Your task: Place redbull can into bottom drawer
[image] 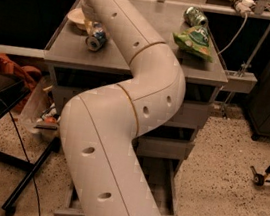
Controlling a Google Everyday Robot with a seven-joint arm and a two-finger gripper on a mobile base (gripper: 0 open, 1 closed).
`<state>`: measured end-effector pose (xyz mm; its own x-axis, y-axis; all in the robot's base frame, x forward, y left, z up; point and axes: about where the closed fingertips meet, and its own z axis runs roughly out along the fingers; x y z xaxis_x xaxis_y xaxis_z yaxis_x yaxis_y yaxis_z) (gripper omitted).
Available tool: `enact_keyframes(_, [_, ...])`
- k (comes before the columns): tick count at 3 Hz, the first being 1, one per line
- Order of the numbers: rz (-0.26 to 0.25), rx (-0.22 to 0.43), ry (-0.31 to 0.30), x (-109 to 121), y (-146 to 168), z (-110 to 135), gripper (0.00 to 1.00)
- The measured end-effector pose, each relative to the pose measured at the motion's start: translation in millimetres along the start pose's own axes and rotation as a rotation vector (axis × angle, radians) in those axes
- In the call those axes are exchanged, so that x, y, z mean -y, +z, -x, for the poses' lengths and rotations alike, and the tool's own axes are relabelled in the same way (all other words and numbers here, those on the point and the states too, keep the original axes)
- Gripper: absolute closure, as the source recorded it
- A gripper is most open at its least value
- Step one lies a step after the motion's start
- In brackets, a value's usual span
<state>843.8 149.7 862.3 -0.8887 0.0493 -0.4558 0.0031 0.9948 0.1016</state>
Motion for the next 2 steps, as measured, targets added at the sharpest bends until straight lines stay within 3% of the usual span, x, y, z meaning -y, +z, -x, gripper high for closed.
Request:
enact_keyframes(1, [0.026, 0.014, 0.006, 24, -20, 5, 1.0])
enact_keyframes(2, [0.088, 0.053, 0.025, 49, -54, 7, 1.0])
